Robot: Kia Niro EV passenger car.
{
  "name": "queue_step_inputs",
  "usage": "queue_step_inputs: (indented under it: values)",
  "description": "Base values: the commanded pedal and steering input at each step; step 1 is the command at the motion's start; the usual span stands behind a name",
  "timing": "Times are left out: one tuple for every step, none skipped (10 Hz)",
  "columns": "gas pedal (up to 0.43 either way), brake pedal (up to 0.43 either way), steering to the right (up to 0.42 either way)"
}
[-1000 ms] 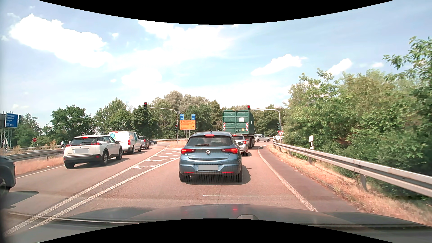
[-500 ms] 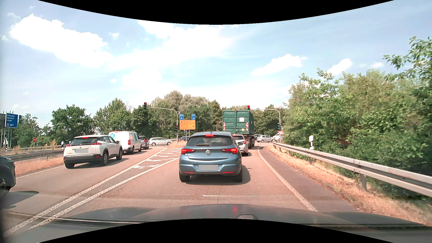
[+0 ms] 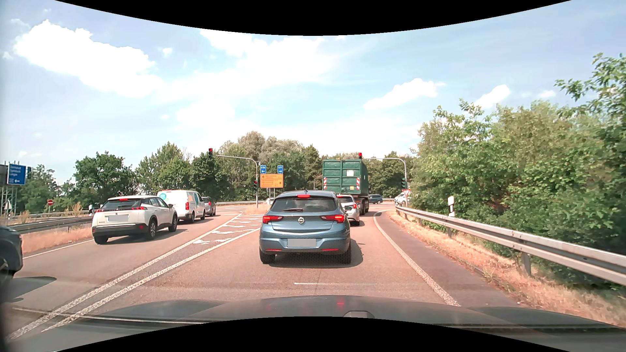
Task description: Follow the waypoints while adhering to traffic rules and regulations
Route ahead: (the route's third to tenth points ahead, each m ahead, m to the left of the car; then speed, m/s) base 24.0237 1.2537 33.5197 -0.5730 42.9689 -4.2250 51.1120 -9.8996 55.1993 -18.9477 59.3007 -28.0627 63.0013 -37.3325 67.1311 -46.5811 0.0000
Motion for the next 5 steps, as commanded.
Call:
queue_step_inputs:
  values:
    - [0.000, 0.238, 0.008]
    - [0.000, 0.238, 0.008]
    - [0.000, 0.238, 0.008]
    - [0.000, 0.238, 0.008]
    - [0.000, 0.238, 0.008]
